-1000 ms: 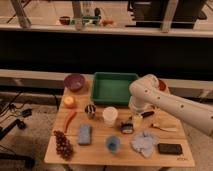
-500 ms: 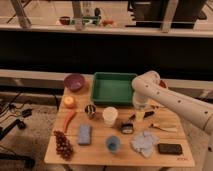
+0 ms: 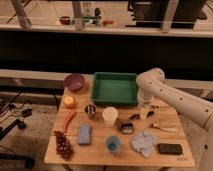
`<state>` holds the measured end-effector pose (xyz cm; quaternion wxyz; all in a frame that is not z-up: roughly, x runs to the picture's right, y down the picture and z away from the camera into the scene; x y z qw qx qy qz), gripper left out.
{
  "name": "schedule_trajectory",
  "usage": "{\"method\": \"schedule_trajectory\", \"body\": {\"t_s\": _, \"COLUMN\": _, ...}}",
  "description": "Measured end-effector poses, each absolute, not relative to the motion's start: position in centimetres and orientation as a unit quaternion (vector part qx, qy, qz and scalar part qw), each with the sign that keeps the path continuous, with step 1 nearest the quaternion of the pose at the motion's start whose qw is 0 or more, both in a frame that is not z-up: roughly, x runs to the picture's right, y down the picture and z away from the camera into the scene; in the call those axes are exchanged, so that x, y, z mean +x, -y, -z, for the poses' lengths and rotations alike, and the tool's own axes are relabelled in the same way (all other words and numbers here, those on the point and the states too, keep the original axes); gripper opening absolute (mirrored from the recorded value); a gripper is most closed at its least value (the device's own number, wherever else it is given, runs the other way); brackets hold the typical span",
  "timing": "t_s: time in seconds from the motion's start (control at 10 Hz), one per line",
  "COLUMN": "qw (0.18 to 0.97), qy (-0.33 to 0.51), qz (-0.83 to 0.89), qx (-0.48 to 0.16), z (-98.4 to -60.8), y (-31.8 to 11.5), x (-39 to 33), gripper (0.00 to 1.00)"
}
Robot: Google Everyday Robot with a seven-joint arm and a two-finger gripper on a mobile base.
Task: Place brush in purple bowl
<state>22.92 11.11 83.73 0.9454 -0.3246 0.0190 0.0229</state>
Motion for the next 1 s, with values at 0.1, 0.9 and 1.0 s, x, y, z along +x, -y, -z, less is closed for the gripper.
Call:
{"method": "schedule_trajectory", "body": {"t_s": 0.1, "qw": 0.946, "qy": -0.018, "qz": -0.027, "qx": -0.323, "z": -83.5, "y": -10.9, "x": 23.4, "gripper": 0.80}}
{"method": "schedule_trajectory", "body": {"t_s": 0.9, "qw": 0.938, "qy": -0.024, "qz": -0.037, "qx": -0.343, "z": -84.8, "y": -13.7, "x": 24.6, "gripper": 0.80}}
{"method": "schedule_trajectory", "body": {"t_s": 1.0, "qw": 0.938, "qy": -0.025, "qz": -0.040, "qx": -0.343, "z": -85.1, "y": -13.7, "x": 24.7, "gripper": 0.80}}
